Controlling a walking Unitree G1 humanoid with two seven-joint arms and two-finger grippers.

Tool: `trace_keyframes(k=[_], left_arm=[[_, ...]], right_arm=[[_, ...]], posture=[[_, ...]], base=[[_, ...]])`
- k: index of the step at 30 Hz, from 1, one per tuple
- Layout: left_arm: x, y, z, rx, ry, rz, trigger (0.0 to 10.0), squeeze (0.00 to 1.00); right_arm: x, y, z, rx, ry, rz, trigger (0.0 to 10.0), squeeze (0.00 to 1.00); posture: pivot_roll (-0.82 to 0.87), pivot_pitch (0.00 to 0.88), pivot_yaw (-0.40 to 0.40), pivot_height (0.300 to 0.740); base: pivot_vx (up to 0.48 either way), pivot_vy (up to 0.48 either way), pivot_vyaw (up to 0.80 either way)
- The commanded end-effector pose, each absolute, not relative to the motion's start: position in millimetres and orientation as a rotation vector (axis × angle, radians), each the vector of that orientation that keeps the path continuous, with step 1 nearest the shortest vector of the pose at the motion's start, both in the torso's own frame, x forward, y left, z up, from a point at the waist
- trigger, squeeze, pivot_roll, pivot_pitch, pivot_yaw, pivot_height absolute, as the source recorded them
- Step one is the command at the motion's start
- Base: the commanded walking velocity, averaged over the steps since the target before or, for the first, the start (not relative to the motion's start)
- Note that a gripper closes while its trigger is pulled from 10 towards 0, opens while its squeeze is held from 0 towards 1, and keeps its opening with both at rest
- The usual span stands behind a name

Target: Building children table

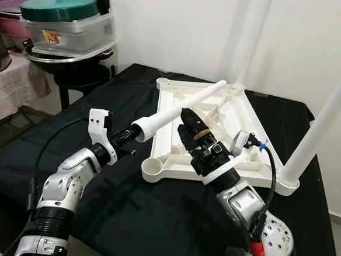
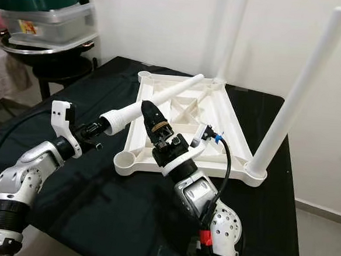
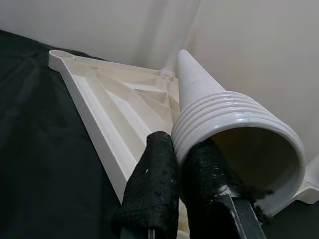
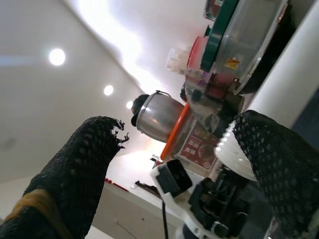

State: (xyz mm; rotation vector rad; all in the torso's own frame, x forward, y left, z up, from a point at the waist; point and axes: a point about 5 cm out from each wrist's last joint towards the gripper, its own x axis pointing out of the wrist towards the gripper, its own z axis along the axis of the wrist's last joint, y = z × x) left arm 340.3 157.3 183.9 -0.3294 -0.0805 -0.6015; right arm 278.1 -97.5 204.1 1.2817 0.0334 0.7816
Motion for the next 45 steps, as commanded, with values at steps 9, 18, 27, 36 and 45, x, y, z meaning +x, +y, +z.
trace_keyframes(k=[9, 18, 27, 36, 45], left_arm=[[326, 142, 196, -0.406, -0.138, -0.787, 0.0, 0.00], [313, 134, 186, -0.456, -0.085, -0.918, 0.0, 0.00], [307, 130, 184, -0.470, -0.064, -0.965, 0.0, 0.00], [291, 126, 180, -0.490, -0.027, -1.075, 0.0, 0.00], [281, 124, 179, -0.490, -0.005, -1.157, 0.0, 0.00]], right_arm=[[292, -104, 190, 1.382, 0.035, 0.617, 9.9, 0.00], [295, -104, 196, 1.405, -0.004, 0.643, 10.0, 0.00], [297, -102, 201, 1.405, -0.015, 0.667, 10.0, 0.00], [303, -103, 196, 1.415, -0.009, 0.636, 10.0, 0.00], [311, -98, 198, 1.440, 0.001, 0.640, 10.0, 0.00]], posture=[[0.01, 0.000, -0.043, 0.740], [0.01, 0.000, -0.039, 0.740], [0.01, 0.000, -0.038, 0.740], [0.02, 0.000, -0.043, 0.740], [0.02, 0.000, -0.048, 0.740]], base=[[0.000, 0.000, 0.00], [0.000, 0.000, 0.00], [0.000, 0.000, 0.00], [0.000, 0.000, 0.00], [0.000, 0.000, 0.00]])
